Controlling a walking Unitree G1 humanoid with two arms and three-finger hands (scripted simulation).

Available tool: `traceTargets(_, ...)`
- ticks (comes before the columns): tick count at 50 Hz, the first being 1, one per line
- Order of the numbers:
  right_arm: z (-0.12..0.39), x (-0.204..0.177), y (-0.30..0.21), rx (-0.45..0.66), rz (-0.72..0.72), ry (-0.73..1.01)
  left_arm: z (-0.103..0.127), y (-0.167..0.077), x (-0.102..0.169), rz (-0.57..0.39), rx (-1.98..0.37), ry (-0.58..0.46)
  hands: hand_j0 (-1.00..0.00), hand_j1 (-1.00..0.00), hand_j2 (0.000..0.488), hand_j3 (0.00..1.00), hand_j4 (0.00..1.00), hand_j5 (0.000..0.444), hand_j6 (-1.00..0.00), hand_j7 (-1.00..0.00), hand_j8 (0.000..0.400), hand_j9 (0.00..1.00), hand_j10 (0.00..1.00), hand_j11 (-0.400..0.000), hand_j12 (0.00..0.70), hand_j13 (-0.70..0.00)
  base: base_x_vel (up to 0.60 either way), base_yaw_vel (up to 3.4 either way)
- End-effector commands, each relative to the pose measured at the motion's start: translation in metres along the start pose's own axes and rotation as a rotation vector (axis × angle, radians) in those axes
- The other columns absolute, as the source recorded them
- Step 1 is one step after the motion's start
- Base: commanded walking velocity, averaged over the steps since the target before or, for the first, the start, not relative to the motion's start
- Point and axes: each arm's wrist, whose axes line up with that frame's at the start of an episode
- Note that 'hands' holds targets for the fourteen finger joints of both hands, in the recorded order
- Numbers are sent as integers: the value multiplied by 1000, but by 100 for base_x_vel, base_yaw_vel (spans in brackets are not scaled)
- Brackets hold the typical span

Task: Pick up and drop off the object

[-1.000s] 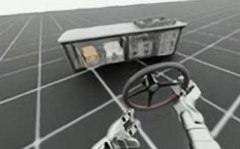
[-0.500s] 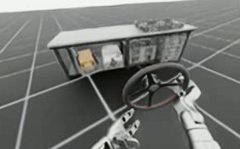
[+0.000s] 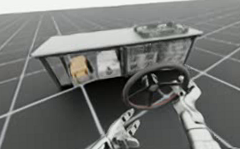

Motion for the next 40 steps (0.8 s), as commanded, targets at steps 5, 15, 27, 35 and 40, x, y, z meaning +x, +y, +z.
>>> traceTargets(5,5,-6,11,5,32,-20,0,3,-3,0,-11,-14,0,0,0,1000,1000,0,0,0,0,1000,1000,-400,0,-700,59,2)
traceTargets(15,5,-6,11,5,32,-20,0,3,-3,0,-11,-14,0,0,0,1000,1000,0,0,0,0,1000,1000,-400,0,-700,58,4)
traceTargets(27,5,-6,11,5,32,-20,0,3,-3,0,-11,-14,0,0,0,1000,1000,0,0,0,0,1000,1000,-400,0,-700,57,4)
traceTargets(35,5,-6,11,5,32,-20,0,3,-3,0,-11,-14,0,0,0,1000,1000,0,0,0,0,1000,1000,-400,0,-700,51,2)
traceTargets(40,5,-6,11,5,32,-20,0,3,-3,0,-11,-14,0,0,0,1000,1000,0,0,0,0,1000,1000,-400,0,-700,44,4)
